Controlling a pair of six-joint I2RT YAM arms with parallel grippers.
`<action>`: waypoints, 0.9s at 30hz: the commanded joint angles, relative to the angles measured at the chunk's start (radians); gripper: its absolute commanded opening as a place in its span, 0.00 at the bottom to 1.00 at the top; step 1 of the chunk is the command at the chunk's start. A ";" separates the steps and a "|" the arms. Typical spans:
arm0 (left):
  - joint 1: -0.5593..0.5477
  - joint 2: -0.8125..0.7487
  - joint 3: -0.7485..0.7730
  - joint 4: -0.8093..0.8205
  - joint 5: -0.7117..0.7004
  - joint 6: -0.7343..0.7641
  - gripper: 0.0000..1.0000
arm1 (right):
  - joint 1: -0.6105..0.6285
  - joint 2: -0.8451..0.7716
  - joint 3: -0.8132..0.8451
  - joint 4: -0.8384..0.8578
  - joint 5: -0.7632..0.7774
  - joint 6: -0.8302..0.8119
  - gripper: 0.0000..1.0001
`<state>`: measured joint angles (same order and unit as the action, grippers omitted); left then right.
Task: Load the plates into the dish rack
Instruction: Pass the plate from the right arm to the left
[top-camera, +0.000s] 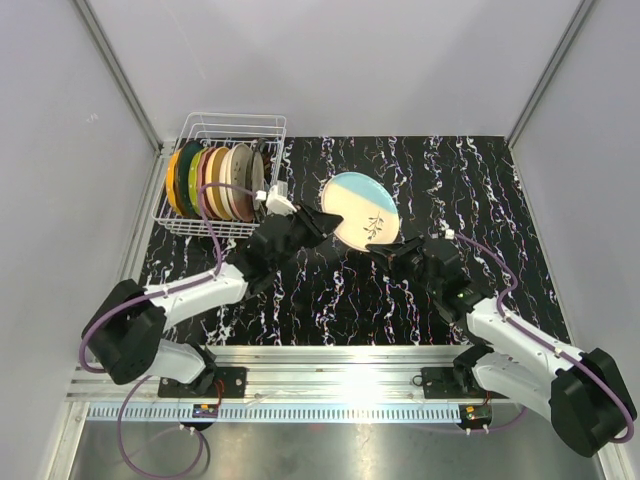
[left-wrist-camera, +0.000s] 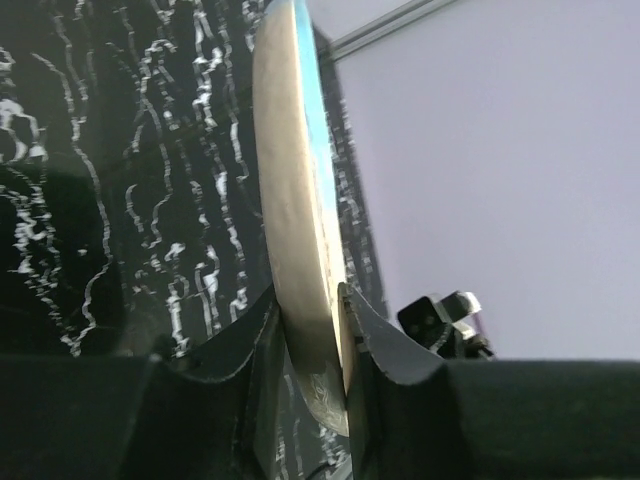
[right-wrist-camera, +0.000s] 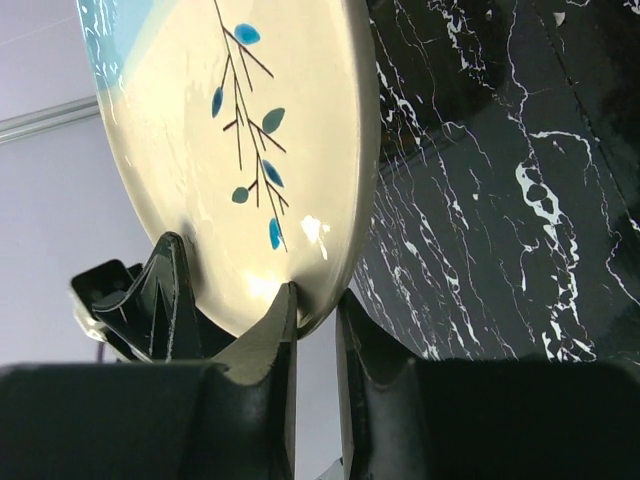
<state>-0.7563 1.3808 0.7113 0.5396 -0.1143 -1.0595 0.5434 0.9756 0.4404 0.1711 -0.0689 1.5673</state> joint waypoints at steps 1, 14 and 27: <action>-0.021 -0.057 0.161 -0.178 0.056 0.113 0.00 | 0.026 -0.035 0.067 0.090 -0.063 -0.087 0.00; 0.048 -0.138 0.223 -0.304 0.021 0.254 0.00 | 0.026 0.133 0.034 0.267 -0.133 -0.118 0.59; 0.092 -0.151 0.381 -0.604 -0.073 0.587 0.00 | 0.026 0.193 0.057 0.326 -0.191 -0.128 0.67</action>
<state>-0.6682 1.2957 0.9585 -0.1261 -0.1226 -0.6052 0.5694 1.2198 0.4683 0.4969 -0.2562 1.4784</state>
